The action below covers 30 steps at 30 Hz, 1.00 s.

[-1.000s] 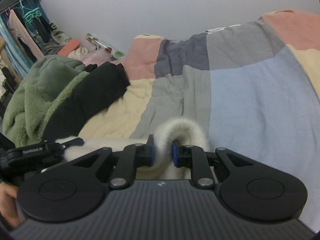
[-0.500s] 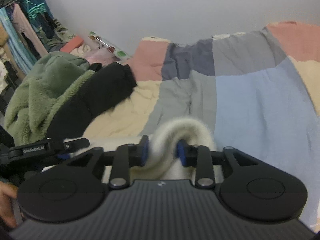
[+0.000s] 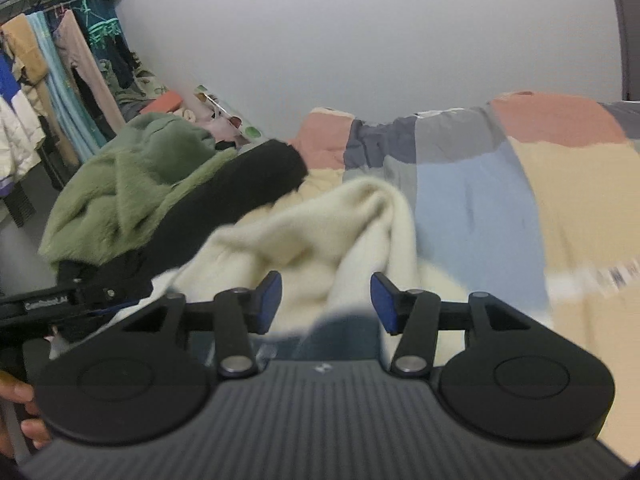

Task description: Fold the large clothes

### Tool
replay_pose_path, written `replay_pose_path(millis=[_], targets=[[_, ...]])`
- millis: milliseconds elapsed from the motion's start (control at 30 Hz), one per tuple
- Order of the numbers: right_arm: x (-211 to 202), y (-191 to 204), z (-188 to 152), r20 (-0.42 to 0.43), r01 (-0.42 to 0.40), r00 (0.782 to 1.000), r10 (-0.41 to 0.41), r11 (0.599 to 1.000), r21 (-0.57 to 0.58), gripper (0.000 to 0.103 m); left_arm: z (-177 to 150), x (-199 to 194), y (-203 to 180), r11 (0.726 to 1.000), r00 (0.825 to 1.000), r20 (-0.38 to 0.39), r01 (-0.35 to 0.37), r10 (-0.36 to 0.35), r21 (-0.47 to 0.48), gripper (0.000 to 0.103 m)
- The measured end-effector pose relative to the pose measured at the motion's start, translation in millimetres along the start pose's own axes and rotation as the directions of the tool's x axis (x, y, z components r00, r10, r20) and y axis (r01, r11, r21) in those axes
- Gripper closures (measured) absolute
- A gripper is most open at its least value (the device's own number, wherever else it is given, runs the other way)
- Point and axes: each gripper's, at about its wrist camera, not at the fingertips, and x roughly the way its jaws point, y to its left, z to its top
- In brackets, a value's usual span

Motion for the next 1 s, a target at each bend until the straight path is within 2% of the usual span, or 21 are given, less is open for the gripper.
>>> replay_pose_path(millis=[67,167,267,333,533,633,700,733,767,800,833,1000], targets=[[-32,10,-19,-0.009,0.024,1.0,-0.024,1.0,-0.017,0.043,-20,-31,-8,1.0,1.0,-0.003,0.002,-0.002,-0.013,0.041],[-74,23,-48,-0.012,0.043,0.999,-0.044,0.998,-0.048,0.042,-49,-74,-16,0.999,1.0,0.003,0.007,-0.007,-0.032,0.041],[-111,31,-79,-0.017,0.04,0.999,-0.041,0.998,-0.056,0.031,-80,-111,-25,1.0,1.0,0.003,0.008,-0.008,-0.025,0.041],[-127,33,-99,-0.027,0.047,0.998,-0.048,0.997,-0.056,0.031,-100,-127,-27,0.999,1.0,-0.003,0.007,-0.008,-0.032,0.041],[-137,22,-153,-0.138,0.098,0.986,-0.094,0.995,0.023,0.031,-154,-150,-31,0.999,0.999,-0.037,-0.001,-0.001,-0.037,0.041],[-129,15,-174,-0.204,0.112,0.974,-0.096,0.991,0.071,0.03,-166,-148,-32,1.0,0.998,-0.065,0.0,-0.002,-0.03,0.041],[-124,15,-184,-0.224,0.095,0.972,-0.072,0.991,0.091,0.031,-167,-144,-32,1.0,0.998,-0.066,-0.009,0.009,-0.007,0.041],[-123,16,-186,-0.225,0.087,0.972,-0.066,0.992,0.086,0.044,-169,-142,-33,1.0,0.998,-0.065,-0.013,0.013,0.004,0.041],[-122,18,-187,-0.227,0.066,0.973,-0.047,0.995,0.074,0.062,-168,-139,-32,1.0,0.998,-0.068,-0.015,0.016,0.01,0.041],[-122,20,-187,-0.229,0.047,0.973,-0.031,0.997,0.066,0.073,-167,-137,-31,1.0,0.997,-0.071,-0.016,0.016,0.01,0.041],[-122,21,-186,-0.229,0.044,0.973,-0.029,0.997,0.06,0.09,-168,-135,-30,1.0,0.997,-0.073,-0.013,0.014,0.006,0.041],[-138,20,-161,-0.171,0.041,0.985,-0.038,0.999,0.013,0.093,-164,-132,-18,0.999,0.997,-0.08,0.018,-0.021,-0.041,0.041]])
